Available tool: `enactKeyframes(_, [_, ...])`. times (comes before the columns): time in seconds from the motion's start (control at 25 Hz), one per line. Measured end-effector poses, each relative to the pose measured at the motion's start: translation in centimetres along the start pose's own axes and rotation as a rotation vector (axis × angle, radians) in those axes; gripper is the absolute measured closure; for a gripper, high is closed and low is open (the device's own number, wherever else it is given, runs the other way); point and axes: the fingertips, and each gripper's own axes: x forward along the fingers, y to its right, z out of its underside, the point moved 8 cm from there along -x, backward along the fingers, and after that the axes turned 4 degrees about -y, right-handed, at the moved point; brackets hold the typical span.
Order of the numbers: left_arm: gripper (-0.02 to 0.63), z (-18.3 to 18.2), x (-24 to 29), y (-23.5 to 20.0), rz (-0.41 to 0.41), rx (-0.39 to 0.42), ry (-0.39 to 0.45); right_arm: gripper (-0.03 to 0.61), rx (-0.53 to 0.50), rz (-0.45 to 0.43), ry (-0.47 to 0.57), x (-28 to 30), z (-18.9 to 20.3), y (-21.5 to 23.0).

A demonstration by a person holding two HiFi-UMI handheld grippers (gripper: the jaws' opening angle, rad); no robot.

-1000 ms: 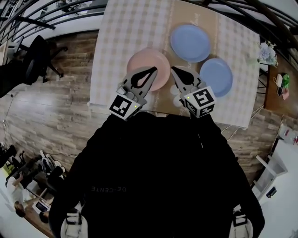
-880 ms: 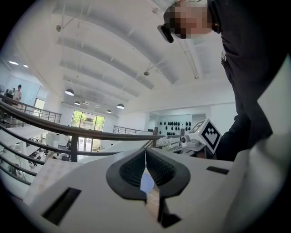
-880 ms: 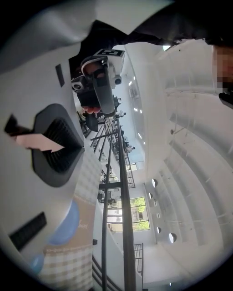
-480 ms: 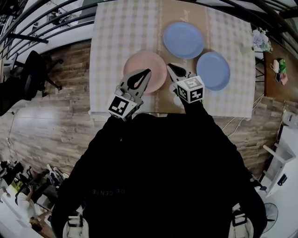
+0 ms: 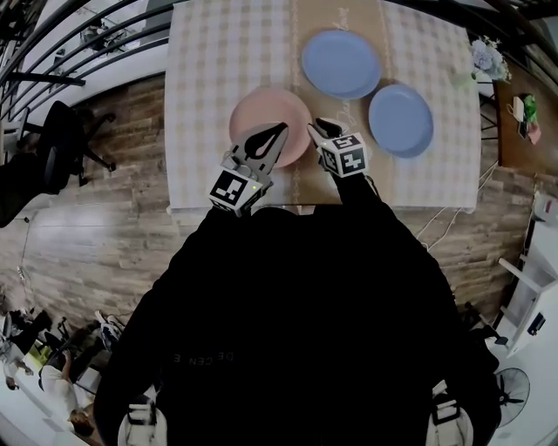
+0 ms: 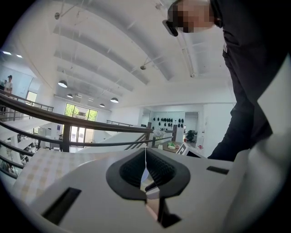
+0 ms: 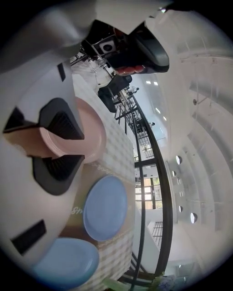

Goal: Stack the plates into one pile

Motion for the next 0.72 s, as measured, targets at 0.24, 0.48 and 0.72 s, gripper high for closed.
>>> enactKeyframes(0.24, [0.594, 0.5, 0.1, -0.1, 0.002, -0.01, 0.014, 0.411, 0.036, 0.083, -0.051, 2.7, 1.0, 0.5])
enactKeyframes(0.48, [0.594, 0.5, -0.3, 0.0, -0.005, -0.009, 0.009, 0.385, 0.03, 0.134, -0.114, 4.7, 1.9, 0.3])
enactKeyframes(0.72, [0.594, 1.0, -0.7, -0.6, -0.029, -0.012, -0.005, 0.374, 0.034, 0.166, -0.154, 6.0, 2.3, 0.4])
